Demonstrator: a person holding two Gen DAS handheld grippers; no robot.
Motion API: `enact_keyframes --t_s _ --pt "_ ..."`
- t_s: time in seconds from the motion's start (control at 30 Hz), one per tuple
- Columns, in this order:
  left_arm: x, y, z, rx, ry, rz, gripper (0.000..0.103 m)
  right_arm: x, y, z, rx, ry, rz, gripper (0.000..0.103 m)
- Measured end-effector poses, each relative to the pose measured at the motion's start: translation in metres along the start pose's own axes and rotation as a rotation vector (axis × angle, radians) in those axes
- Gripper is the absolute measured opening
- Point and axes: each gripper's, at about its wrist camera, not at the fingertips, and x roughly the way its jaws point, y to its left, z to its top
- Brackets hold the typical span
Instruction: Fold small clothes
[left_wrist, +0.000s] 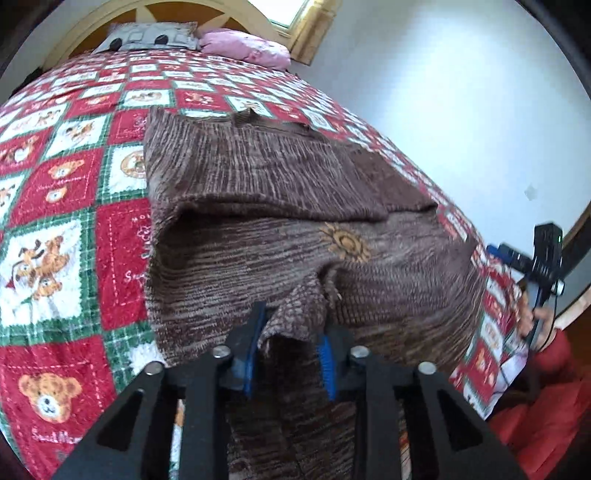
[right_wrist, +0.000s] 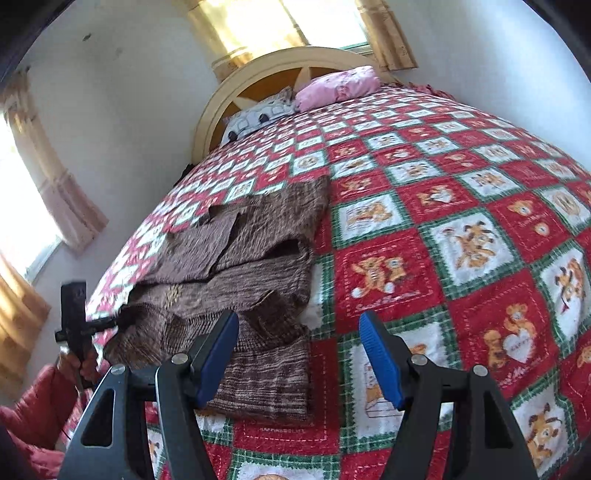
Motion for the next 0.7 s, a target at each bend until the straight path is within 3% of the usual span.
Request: enact_keyframes --t_s 0.13,0.23,0.4,0.47,0.5,0.53,0.57,0.63,0.7 --pt "0.004 -0.013 0.005 -0.007 0.006 -0.039 0.085 0.017 0.024 -0.002 -0.140 0.040 -0.066 0.069" --pt "0.008 -0.021 0.007 0.032 0.016 0.009 0.094 0.032 0.034 0.000 -0.220 0.053 -0.103 0.069" --pt "0.011 -0.028 0.005 0.084 0.002 0.049 0.092 0.060 0.039 0.001 -0.277 0.088 -0.065 0.069" --pt "0.010 -0.027 0.004 0.081 -0.007 0.059 0.085 0.071 0.044 -0.002 -0.319 0.107 -0.055 0.068" --pt "0.009 -0.026 0.003 0.081 -0.010 0.068 0.077 0.075 0.047 -0.005 -0.341 0.118 -0.047 0.059" --pt "0.010 -0.025 0.003 0.079 -0.013 0.082 0.067 0.078 0.051 -0.007 -0.367 0.127 -0.056 0.029" --pt "0.008 -0.024 0.002 0.076 -0.018 0.096 0.061 0.080 0.055 -0.010 -0.396 0.130 -0.079 0.018" --pt "0.006 -0.019 0.000 0.054 -0.034 0.110 0.030 0.076 0.058 -0.012 -0.408 0.109 -0.082 0.014" --pt "0.003 -0.010 -0.002 -0.003 -0.051 0.124 0.012 0.069 0.057 -0.012 -0.376 0.093 -0.066 0.012"
